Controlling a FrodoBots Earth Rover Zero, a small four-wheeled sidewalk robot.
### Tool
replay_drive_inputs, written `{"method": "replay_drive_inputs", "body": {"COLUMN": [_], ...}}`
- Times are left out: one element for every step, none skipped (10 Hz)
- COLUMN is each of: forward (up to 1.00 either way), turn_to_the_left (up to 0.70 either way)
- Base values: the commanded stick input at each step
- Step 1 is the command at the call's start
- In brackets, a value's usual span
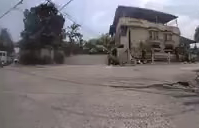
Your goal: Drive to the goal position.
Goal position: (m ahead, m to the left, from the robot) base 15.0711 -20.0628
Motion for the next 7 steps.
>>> {"method": "replay_drive_inputs", "body": {"forward": [1.00, 1.00, 1.00, 1.00, 1.00, 1.00, 1.00], "turn_to_the_left": [0.00, -0.37, -0.39, -0.40, -0.40, -0.40, -0.40]}}
